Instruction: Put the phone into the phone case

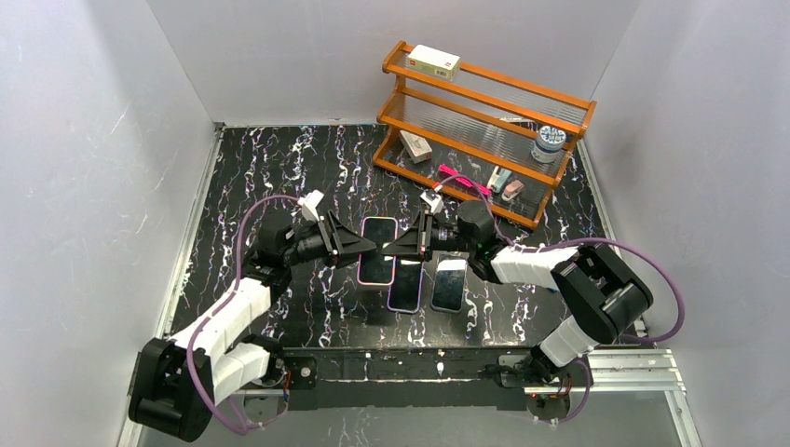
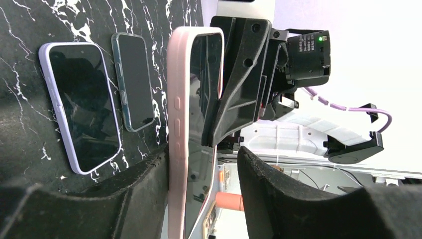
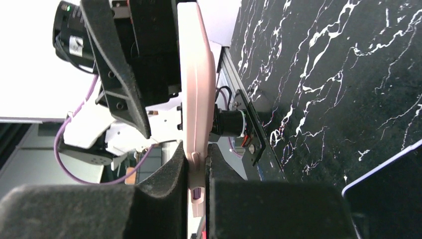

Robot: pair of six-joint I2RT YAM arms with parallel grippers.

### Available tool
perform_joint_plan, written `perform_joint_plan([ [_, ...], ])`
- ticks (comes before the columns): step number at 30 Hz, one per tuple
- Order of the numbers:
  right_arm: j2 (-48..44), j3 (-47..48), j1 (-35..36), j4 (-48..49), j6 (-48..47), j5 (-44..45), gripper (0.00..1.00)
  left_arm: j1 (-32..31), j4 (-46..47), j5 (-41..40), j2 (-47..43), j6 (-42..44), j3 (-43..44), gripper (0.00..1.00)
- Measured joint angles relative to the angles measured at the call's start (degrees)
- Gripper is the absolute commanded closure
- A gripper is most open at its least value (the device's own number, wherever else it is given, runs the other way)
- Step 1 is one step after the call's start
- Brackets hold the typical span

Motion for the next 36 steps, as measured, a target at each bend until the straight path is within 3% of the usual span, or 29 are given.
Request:
perform_joint_plan([
  [13,3.48,-1.64,-0.42,7.45,5.79,4.04,0.99,0.00,-3.87,-1.36,-4.61,-2.67,-3.54,0.61],
  [14,3.78,-1.64,-0.39,7.61,6.08,4.04,0.99,0.00,-4.31,-1.36,-4.55,-2.67,-3.54,0.64],
  [17,3.93,-1.64,-0.39,7.65,6.38,4.72,0.99,0.00,-6.47,-1.33,-4.39,-2.43,-3.52,0.88],
  [19,3.93,-1.70,-0.42,7.39,6.12,5.20,0.99,0.02,-8.24,-1.31,-4.15,-1.31,-3.41,0.97],
  [25,3.96,-2.21,-0.42,6.10,6.64,5.53,0.99,0.02,-13.44,-1.33,-2.93,3.82,-0.98,0.99],
  [27,3.96,-2.21,-0.37,5.51,6.62,5.62,0.99,0.00,-15.15,-1.53,-2.64,5.16,-0.24,0.83],
  [32,3.96,-2.01,-0.24,4.98,5.57,6.10,0.99,-0.31,-22.93,-5.31,-2.47,11.06,3.02,0.28],
  [35,3.96,-1.49,-0.44,3.72,4.50,6.62,0.99,-0.28,-31.47,-11.19,-2.78,15.87,7.15,0.04],
  [36,3.98,-1.05,-0.46,2.69,3.89,6.67,0.99,-0.28,-34.47,-13.73,-3.04,17.73,9.14,0.02],
])
